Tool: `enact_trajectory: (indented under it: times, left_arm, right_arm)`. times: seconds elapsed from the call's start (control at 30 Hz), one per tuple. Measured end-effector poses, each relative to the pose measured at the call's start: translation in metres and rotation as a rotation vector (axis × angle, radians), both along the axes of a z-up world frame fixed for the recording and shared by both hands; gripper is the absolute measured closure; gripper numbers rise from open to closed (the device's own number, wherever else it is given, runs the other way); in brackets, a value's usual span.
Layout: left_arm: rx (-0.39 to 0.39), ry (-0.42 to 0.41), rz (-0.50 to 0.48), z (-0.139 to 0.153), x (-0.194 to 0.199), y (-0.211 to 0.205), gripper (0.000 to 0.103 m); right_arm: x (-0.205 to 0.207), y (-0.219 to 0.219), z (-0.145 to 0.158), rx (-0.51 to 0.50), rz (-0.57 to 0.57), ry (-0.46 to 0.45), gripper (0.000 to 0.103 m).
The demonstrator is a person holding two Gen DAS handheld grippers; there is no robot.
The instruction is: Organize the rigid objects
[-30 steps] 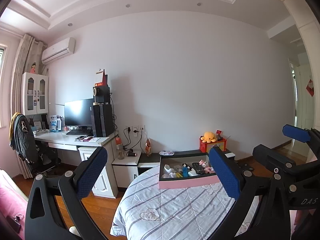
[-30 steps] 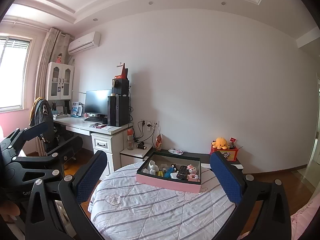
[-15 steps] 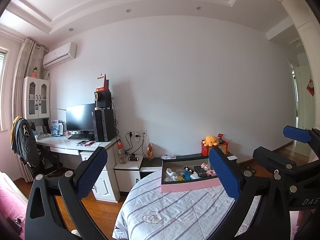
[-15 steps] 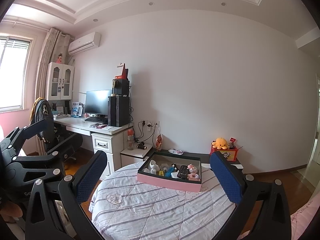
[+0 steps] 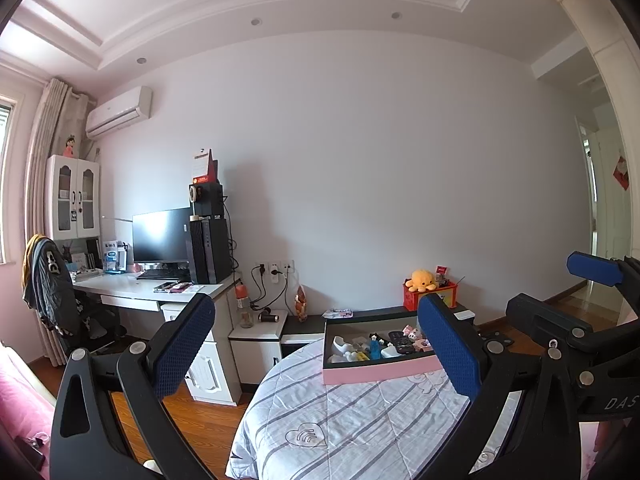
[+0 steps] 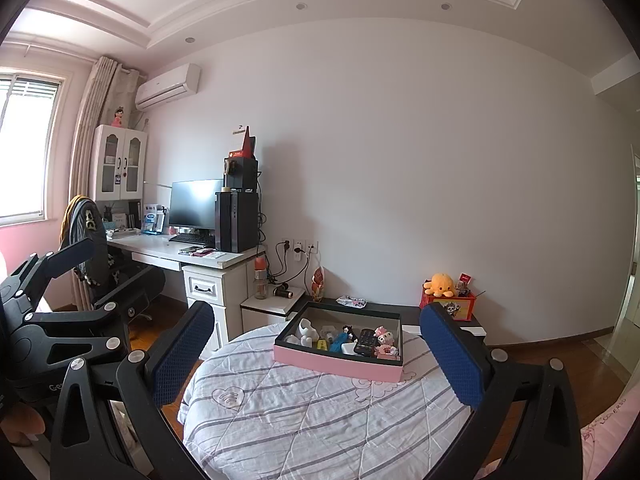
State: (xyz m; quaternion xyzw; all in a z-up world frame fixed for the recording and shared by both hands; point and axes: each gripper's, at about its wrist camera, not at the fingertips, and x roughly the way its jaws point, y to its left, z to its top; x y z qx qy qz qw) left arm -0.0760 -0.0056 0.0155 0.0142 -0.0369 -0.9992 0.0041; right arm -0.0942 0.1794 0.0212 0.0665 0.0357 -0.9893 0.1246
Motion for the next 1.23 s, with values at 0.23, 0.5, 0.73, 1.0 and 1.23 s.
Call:
enact_trajectory:
  times: [0.23,0.5,0.73,1.0,1.23]
  left_arm:
    - [-0.001,0.003,0.000,0.0009,-0.0006,0.0011,0.000]
    - [-0.007,0.009,-0.004,0.0026,0.0002,0.0008,0.000]
    - [-0.012,0.014,-0.003,0.0031,0.0005,0.0019,0.000]
    - [-0.014,0.022,-0.002,0.0042,0.0025,0.0016,0.000]
    - [-0.015,0.024,-0.002,0.0042,0.0045,0.0005,0.000]
  right_arm:
    - [0.0002,0.0009,-0.0004,0.000,-0.002,0.000,0.000]
    - [-0.0003,0.0024,0.0004,0.000,-0.004,0.004,0.000]
    - [-0.0002,0.0024,0.0002,-0.001,-0.005,0.005,0.000]
    - [0.0007,0.0015,0.0023,0.000,-0.005,0.011,0.000]
    - [0.0011,0.0016,0.0033,0.000,-0.006,0.012,0.000]
